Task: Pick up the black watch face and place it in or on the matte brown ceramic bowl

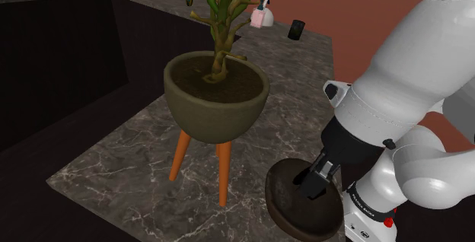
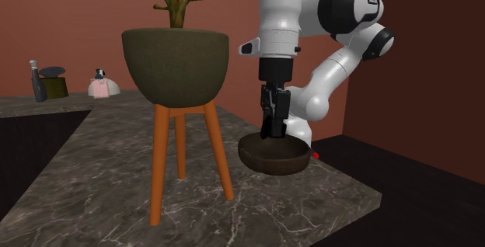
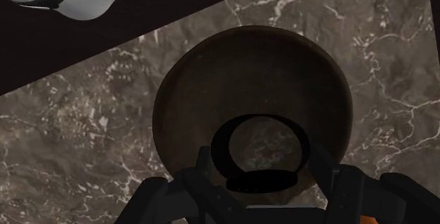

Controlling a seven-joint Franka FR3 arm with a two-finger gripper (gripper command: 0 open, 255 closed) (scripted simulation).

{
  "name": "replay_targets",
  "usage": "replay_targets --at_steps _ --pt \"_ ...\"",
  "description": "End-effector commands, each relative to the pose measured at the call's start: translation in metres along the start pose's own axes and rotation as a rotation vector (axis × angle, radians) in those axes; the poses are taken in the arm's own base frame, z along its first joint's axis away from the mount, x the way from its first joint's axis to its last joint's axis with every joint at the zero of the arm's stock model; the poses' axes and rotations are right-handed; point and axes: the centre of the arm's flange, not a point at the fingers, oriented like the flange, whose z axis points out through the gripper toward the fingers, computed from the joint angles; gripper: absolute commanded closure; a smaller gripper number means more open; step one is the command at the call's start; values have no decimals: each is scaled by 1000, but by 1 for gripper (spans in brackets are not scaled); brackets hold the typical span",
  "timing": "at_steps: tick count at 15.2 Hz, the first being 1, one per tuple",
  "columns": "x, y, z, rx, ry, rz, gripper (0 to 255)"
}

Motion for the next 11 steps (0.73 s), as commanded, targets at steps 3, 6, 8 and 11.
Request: replay_targets --at_steps 3,6,8,11 --pt "0 0 5 0 0 0 255" --pt "0 0 5 0 0 0 255" --pt "0 0 4 0 0 0 0" --pt "0 0 4 0 0 0 0"
